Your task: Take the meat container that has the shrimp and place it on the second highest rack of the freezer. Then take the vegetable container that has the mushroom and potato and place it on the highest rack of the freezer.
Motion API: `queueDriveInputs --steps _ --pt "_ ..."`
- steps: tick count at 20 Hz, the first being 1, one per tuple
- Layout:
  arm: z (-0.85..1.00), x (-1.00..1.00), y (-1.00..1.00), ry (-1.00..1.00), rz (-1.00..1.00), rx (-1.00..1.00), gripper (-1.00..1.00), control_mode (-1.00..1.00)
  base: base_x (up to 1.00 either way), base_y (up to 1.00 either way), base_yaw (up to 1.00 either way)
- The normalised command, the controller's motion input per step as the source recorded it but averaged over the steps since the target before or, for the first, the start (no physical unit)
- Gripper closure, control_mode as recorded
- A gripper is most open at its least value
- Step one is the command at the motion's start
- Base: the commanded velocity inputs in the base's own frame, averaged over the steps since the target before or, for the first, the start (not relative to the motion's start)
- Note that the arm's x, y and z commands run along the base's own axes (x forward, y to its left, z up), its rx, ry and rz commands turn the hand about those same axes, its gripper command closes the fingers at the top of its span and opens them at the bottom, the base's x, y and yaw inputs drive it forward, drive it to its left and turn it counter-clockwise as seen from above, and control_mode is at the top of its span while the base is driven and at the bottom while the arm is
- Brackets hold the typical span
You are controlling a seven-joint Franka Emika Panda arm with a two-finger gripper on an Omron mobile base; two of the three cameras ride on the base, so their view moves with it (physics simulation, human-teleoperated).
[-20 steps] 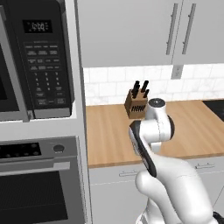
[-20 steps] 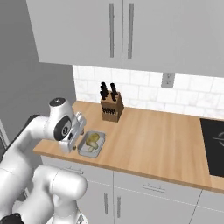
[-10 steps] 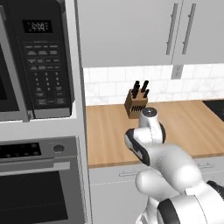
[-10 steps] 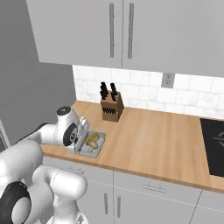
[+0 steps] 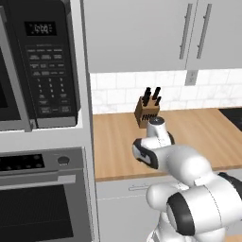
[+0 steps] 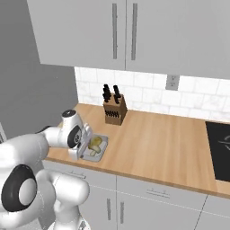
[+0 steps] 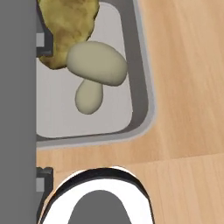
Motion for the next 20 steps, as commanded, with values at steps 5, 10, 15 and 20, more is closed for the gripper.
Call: queueDriveInputs --steps 5,10,15,20 --pt "-0.27 0.00 0.00 0.29 0.00 0.00 -1.00 -1.00 0.00 0.00 0.00" --pt "-0.29 0.09 0.00 0.00 0.00 0.00 -1.00 -1.00 0.00 0.00 0.00" --pt "-0.47 0.16 0.00 -0.05 0.00 0.00 -1.00 -1.00 0.00 0.00 0.00" --pt "-0.36 0.12 0.00 -0.06 0.00 0.00 -1.00 -1.00 0.00 0.00 0.00"
